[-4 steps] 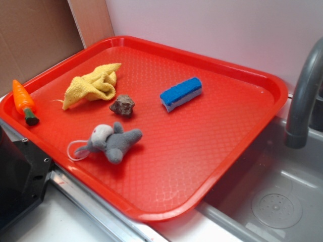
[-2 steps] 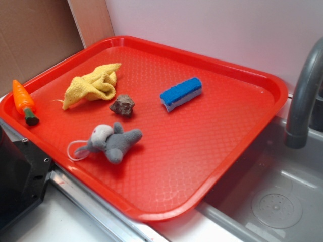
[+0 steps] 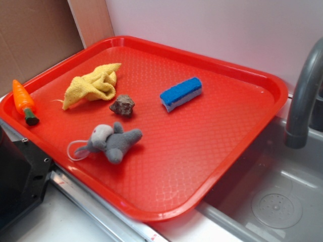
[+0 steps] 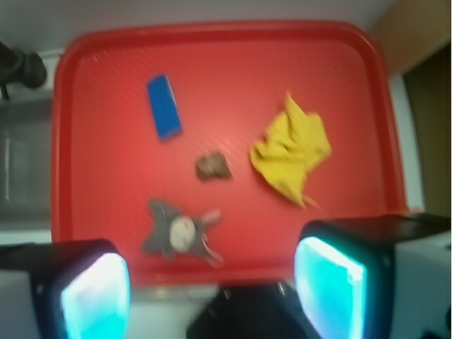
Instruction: Grab the blue sponge.
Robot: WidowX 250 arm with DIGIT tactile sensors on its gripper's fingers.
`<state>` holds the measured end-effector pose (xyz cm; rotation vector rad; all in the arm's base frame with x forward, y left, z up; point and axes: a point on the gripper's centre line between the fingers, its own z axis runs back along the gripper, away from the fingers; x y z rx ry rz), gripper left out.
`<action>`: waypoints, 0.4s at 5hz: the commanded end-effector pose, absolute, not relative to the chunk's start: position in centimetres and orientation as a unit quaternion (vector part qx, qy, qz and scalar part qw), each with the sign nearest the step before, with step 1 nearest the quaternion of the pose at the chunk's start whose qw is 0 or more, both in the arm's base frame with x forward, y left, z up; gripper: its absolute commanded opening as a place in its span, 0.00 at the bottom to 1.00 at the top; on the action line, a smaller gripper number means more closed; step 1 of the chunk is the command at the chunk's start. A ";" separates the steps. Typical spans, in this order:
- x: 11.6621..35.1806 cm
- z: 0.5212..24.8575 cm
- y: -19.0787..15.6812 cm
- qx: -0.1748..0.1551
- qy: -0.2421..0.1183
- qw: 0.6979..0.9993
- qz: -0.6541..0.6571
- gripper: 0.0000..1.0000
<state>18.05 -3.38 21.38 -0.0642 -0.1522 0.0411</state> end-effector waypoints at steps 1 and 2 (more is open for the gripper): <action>24.6 16.2 -4.6 0.001 -0.109 0.994 0.025 1.00; 26.9 13.1 -5.3 -0.016 -0.109 0.993 -0.030 1.00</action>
